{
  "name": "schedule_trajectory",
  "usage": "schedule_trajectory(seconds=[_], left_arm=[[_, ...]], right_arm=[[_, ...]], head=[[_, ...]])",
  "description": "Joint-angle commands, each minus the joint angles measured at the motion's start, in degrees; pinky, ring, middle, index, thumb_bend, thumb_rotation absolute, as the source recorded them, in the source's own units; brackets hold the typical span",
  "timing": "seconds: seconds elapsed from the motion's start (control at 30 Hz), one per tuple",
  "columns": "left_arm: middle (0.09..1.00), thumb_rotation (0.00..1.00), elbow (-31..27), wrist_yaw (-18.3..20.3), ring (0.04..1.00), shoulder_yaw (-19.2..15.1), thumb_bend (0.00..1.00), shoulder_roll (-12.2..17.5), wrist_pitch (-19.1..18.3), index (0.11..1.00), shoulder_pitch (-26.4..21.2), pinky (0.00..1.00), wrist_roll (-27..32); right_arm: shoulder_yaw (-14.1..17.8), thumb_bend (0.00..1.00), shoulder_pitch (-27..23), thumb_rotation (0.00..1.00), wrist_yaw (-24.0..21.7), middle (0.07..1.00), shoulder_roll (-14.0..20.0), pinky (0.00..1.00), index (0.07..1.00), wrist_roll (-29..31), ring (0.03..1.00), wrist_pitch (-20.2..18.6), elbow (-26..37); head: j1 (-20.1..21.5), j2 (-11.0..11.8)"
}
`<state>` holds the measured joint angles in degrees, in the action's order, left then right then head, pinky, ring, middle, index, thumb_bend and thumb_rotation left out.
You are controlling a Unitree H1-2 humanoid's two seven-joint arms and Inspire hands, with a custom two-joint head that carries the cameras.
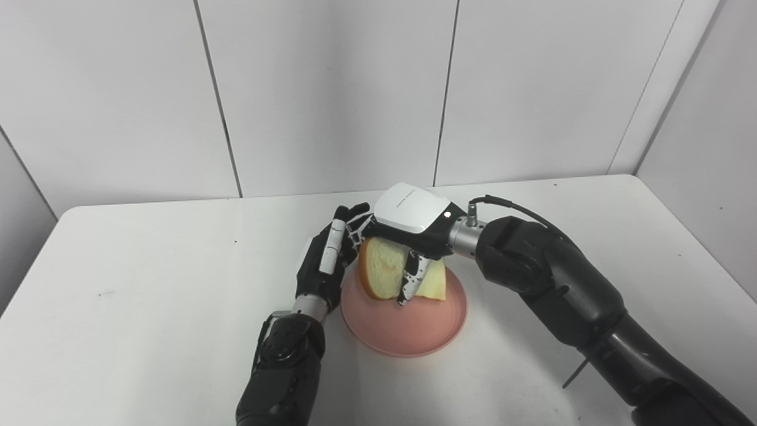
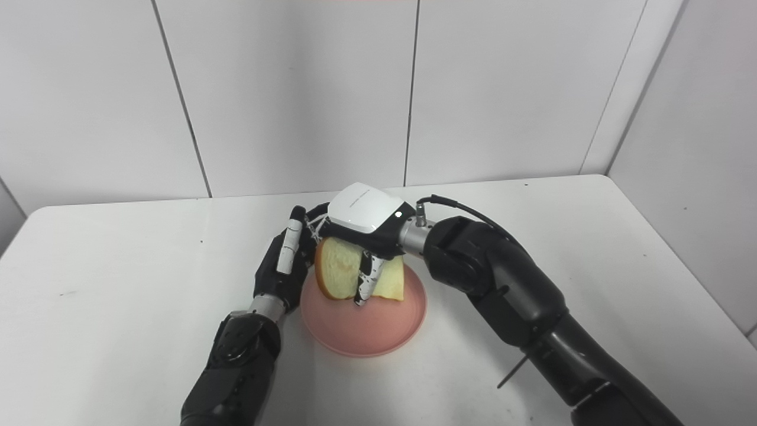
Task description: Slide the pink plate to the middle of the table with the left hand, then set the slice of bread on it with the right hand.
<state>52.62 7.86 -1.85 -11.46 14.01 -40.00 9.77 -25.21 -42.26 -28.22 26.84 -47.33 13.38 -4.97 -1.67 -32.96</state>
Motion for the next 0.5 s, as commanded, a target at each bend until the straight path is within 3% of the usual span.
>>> schedule_trajectory(seconds=[0.0,0.13,0.47], left_arm=[[0.726,0.83,2.83,-0.97,0.706,-0.12,0.87,0.03,-2.4,0.708,1.97,0.66,-0.55],[0.716,0.81,2.16,-0.89,0.708,-0.26,0.86,-0.32,-2.86,0.674,2.36,0.68,-0.16],[0.73,0.83,2.03,-1.21,0.71,0.1,0.88,0.18,-3.72,0.711,2.0,0.68,-0.76]], right_arm=[[0.85,0.52,-2.9,0.16,-0.08,0.364,0.67,0.21,0.476,0.57,0.278,0.83,2.32],[0.99,0.52,-2.43,0.16,-0.9,0.368,1.35,0.21,0.477,0.3,0.278,0.89,2.87],[-0.24,0.52,-1.55,0.16,1.43,0.362,2.2,0.21,0.476,-2.82,0.281,3.91,1.86]], head=[[0.07,-0.04],[0.15,-0.25],[0.65,-0.59]])
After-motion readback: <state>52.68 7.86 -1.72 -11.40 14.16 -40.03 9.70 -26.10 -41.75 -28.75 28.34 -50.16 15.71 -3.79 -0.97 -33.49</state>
